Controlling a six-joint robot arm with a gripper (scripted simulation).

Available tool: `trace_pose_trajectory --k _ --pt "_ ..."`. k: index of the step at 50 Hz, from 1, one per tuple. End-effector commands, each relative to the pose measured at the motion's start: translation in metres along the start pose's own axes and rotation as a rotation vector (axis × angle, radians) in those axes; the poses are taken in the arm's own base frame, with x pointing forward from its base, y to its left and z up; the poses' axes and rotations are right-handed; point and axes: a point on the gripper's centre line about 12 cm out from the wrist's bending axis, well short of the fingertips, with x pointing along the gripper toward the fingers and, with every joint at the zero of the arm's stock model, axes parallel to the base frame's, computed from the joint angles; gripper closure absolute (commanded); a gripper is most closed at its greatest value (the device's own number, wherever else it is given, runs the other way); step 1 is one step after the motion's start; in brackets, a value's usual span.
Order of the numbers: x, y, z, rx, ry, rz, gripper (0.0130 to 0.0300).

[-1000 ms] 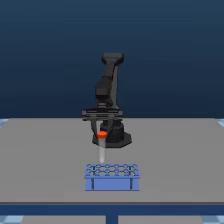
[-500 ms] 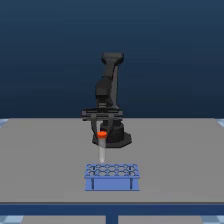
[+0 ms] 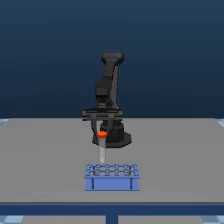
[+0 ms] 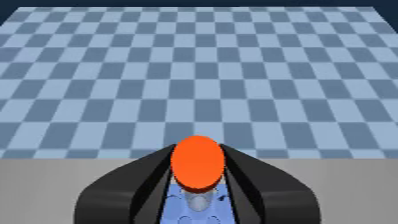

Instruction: Pick up the centrifuge tube on the rack

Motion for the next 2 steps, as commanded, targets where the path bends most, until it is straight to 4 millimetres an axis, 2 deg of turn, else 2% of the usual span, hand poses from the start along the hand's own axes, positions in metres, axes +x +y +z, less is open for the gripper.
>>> trace_pose_trajectory --k 1,2 --pt "-0.0002 -0.0001 0.0005 0.0 -0.002 -0.001 0.03" --pt "-0.0002 -0.0001 0.0005 0.0 -0.002 -0.001 0.03"
